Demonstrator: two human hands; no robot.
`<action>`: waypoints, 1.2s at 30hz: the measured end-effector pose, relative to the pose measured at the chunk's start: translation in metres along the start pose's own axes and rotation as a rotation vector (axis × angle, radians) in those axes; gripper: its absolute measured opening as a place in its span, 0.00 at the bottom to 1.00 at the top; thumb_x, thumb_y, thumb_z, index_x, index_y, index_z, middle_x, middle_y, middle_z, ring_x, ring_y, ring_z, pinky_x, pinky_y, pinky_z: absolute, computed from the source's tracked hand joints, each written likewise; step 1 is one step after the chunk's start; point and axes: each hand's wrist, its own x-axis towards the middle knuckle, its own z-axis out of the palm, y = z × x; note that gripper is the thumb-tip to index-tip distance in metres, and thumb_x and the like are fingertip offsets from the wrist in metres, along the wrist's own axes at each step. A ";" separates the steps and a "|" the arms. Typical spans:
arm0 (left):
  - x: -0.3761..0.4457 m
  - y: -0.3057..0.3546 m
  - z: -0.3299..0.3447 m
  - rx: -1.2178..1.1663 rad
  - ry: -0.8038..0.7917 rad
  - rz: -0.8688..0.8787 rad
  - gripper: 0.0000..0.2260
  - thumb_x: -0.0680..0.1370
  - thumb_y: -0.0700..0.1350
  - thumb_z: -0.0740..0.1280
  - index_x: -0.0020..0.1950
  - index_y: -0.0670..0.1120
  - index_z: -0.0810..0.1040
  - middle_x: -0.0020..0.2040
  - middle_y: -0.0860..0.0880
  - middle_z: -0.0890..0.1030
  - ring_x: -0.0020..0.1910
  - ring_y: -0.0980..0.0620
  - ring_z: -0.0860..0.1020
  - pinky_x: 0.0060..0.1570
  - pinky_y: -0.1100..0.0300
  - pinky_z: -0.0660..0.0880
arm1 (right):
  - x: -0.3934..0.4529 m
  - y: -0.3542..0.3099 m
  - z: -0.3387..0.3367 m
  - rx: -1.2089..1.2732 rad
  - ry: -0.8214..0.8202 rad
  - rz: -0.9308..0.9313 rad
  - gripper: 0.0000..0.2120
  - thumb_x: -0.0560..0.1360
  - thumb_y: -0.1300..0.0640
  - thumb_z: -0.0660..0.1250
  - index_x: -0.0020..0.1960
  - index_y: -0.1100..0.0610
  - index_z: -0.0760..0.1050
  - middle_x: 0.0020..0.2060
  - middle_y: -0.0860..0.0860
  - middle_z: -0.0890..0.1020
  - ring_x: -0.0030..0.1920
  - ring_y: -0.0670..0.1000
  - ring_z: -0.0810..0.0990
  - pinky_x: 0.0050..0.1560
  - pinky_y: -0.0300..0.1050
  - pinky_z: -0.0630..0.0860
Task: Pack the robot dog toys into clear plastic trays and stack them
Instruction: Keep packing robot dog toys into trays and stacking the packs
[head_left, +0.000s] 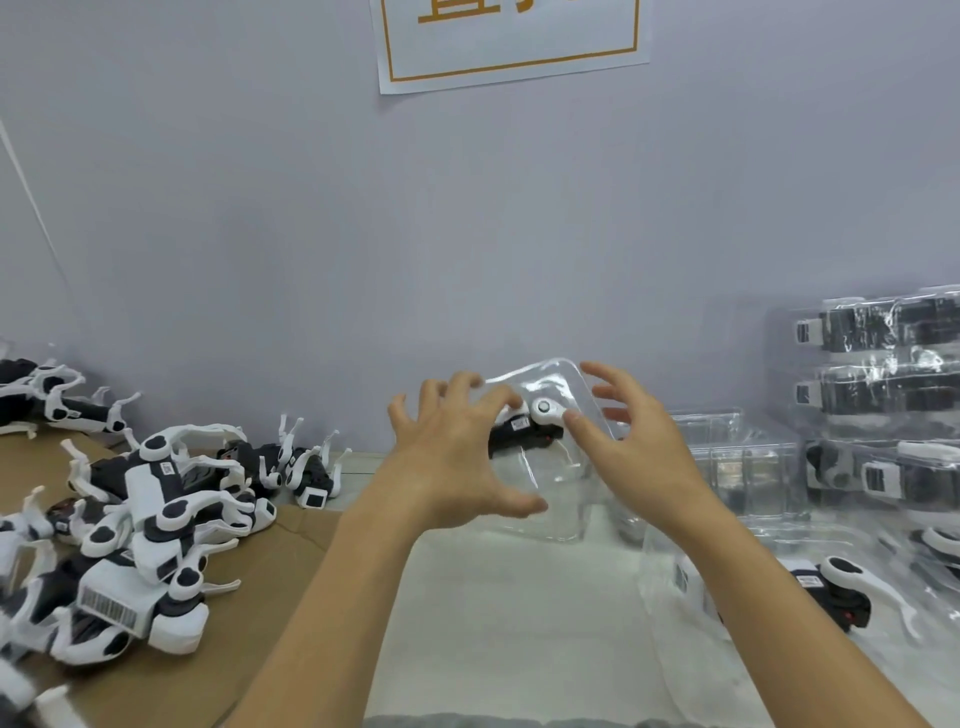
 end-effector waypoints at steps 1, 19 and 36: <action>0.001 0.001 0.000 0.045 0.076 0.005 0.39 0.60 0.69 0.75 0.67 0.62 0.67 0.72 0.54 0.60 0.71 0.49 0.56 0.72 0.40 0.43 | 0.000 0.001 0.000 0.026 -0.004 0.005 0.25 0.76 0.45 0.69 0.71 0.38 0.66 0.58 0.39 0.75 0.56 0.37 0.74 0.49 0.33 0.70; 0.001 0.012 -0.008 0.254 0.405 0.109 0.38 0.55 0.61 0.82 0.63 0.52 0.78 0.73 0.43 0.69 0.70 0.36 0.65 0.69 0.29 0.50 | -0.002 -0.004 0.003 0.152 0.130 -0.145 0.22 0.75 0.48 0.72 0.65 0.36 0.69 0.54 0.34 0.78 0.56 0.29 0.75 0.45 0.24 0.73; 0.002 0.006 -0.009 0.017 0.570 0.034 0.37 0.58 0.64 0.80 0.64 0.52 0.79 0.72 0.44 0.69 0.70 0.38 0.66 0.70 0.33 0.50 | -0.004 -0.012 -0.002 0.329 0.216 -0.147 0.22 0.77 0.46 0.58 0.69 0.46 0.73 0.62 0.43 0.78 0.63 0.38 0.75 0.58 0.39 0.73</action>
